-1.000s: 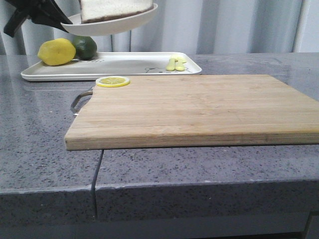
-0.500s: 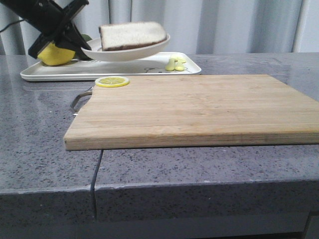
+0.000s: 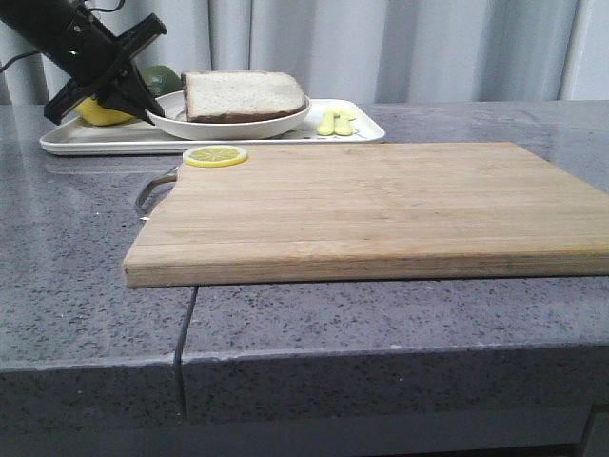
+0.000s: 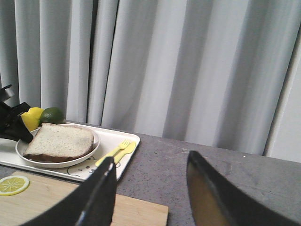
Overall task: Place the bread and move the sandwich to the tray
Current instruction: 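Lower the plate onto the tray and open the left gripper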
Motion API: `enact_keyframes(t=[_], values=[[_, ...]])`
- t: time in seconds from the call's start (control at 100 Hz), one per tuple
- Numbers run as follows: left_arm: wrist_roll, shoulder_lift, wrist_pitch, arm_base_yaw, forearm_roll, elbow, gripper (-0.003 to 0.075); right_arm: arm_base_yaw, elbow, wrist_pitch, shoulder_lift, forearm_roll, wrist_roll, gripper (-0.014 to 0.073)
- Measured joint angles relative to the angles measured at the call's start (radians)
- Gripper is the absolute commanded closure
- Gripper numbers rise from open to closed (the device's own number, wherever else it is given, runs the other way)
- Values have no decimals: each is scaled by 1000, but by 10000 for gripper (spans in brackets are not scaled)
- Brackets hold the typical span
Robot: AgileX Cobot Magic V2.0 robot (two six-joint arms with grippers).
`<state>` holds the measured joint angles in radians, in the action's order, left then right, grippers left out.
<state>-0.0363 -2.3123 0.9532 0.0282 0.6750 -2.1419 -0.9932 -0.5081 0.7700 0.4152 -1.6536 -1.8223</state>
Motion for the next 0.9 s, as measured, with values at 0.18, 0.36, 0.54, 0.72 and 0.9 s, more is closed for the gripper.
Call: enact_keyframes(t=[0.18,0.36,0.54,0.72,0.9], values=[[-11,0,0,2,-21,0,740,0,0,0,0,0,0,232],[-13,0,0,2,-24,0,740,0,0,0,0,0,0,232],[-15,0,0,2,-24,0,739,0,0,0,0,0,0,232],[-15,0,-6,2,-28,0,737,0,0,0,0,0,0,232],[-17,0,-9,2,-29,0,623,0,0,0,0,0,0,232]])
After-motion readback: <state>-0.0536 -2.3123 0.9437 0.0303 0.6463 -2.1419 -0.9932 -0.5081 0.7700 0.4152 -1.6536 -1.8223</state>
